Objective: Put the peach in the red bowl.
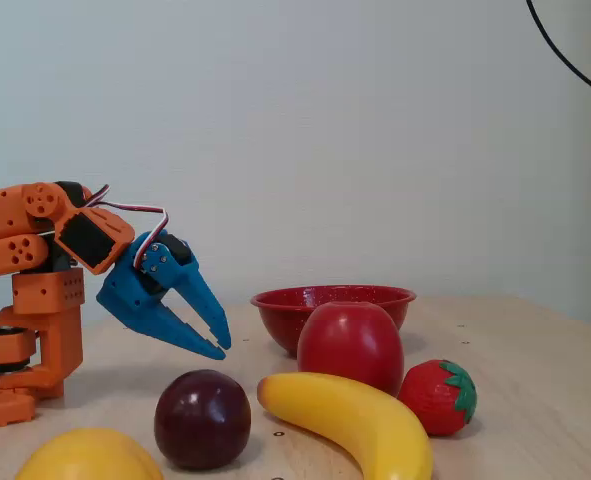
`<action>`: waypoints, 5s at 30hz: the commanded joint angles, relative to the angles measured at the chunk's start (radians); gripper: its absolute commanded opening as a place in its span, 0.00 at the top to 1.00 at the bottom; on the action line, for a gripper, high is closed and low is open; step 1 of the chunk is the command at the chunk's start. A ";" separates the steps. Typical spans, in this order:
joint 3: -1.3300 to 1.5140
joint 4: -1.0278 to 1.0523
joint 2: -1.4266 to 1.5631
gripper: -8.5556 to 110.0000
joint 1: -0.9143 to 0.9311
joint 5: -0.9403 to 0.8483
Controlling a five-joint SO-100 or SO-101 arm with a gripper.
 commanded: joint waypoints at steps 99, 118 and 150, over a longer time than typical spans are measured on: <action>-1.684 0.545 -1.519 0.92 -0.627 0.604; -2.230 0.667 -2.025 0.78 -0.911 0.770; -2.372 0.729 -2.304 0.46 -1.091 1.333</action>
